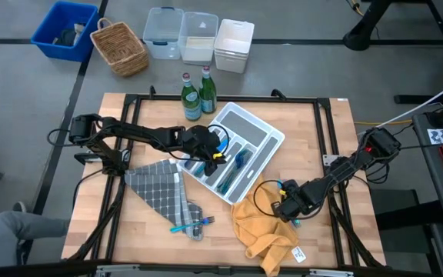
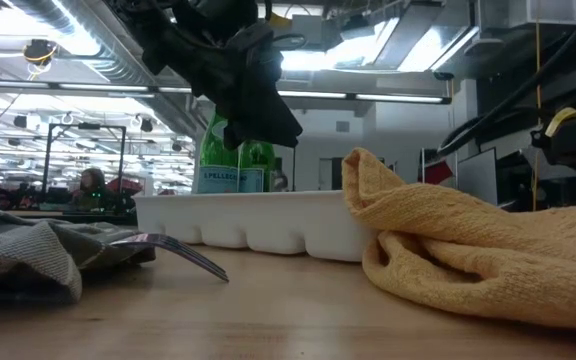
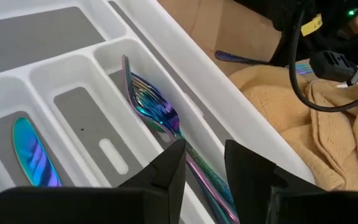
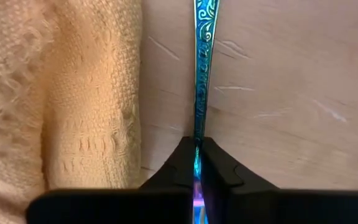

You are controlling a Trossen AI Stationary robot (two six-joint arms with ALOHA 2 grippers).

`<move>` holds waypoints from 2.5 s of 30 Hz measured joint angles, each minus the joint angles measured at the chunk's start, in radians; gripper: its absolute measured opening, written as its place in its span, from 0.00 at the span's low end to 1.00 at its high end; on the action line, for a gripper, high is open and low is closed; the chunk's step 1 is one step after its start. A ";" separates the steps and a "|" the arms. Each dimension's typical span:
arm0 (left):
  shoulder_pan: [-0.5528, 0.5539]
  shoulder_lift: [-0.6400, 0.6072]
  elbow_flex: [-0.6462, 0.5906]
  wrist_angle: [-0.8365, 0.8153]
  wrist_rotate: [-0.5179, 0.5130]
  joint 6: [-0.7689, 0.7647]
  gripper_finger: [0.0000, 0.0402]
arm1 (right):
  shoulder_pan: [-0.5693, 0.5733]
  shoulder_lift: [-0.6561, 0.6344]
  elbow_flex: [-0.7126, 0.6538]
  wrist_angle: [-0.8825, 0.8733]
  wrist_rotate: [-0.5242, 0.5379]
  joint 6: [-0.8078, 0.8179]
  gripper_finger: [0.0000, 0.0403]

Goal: Sort silverware
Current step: Put the blue fork into the cutlery tray

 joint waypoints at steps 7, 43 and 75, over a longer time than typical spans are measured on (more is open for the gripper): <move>0.000 0.000 0.000 0.000 0.000 0.000 0.25 | 0.000 0.006 0.028 -0.037 0.002 -0.066 0.04; -0.155 -0.281 0.001 -0.500 0.053 -0.294 0.25 | -0.377 0.003 0.493 -0.207 0.481 -1.844 0.03; -0.519 -0.285 0.001 -0.527 -0.069 -0.765 0.25 | -0.662 0.212 0.491 0.054 0.028 -2.747 0.04</move>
